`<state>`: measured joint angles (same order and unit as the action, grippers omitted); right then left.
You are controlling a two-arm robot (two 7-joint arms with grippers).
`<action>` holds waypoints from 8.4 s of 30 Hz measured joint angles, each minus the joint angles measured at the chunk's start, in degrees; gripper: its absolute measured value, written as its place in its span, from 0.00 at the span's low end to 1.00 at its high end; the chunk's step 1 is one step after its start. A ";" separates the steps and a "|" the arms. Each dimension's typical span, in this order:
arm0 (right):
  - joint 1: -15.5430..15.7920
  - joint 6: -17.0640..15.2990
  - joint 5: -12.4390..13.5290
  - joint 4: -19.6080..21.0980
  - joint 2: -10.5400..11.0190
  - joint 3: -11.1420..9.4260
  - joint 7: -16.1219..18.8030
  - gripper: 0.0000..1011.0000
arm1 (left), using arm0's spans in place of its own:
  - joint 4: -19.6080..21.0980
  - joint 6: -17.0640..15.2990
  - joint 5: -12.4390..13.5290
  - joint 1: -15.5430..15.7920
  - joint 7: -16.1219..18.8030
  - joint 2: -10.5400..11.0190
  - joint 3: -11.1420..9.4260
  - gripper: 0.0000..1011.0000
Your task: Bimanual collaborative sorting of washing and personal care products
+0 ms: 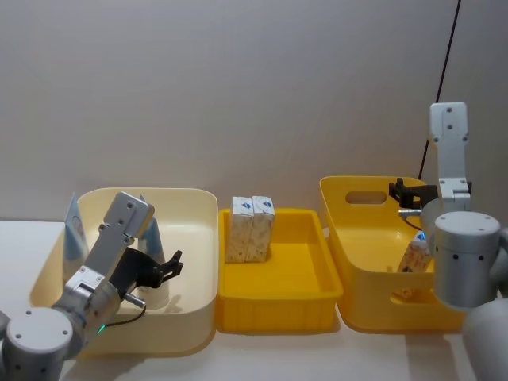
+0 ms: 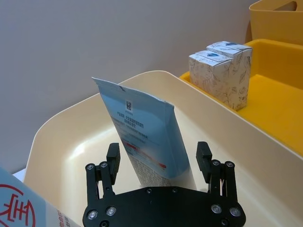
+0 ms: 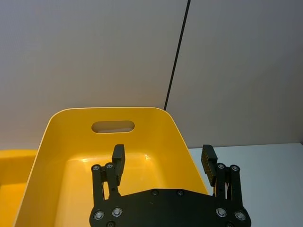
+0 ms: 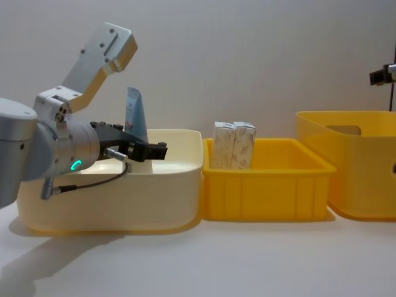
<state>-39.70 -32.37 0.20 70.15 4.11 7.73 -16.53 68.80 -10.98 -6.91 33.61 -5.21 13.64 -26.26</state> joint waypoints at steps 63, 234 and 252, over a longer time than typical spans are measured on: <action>0.00 0.00 0.00 0.00 0.00 0.00 0.00 0.99 | -3.55 0.83 1.17 2.22 -0.93 -0.49 -0.43 0.33; -7.10 9.22 8.12 -0.39 5.97 17.40 50.74 0.99 | 10.54 3.90 0.87 6.14 -11.42 -4.64 5.01 0.33; -12.50 13.83 8.20 -6.46 3.48 19.27 51.33 0.99 | 11.91 2.77 1.52 4.86 -11.29 -4.80 5.48 0.33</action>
<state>-52.20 -18.54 8.41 63.69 7.59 27.00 34.80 80.71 -8.21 -5.39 38.47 -16.50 8.84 -20.78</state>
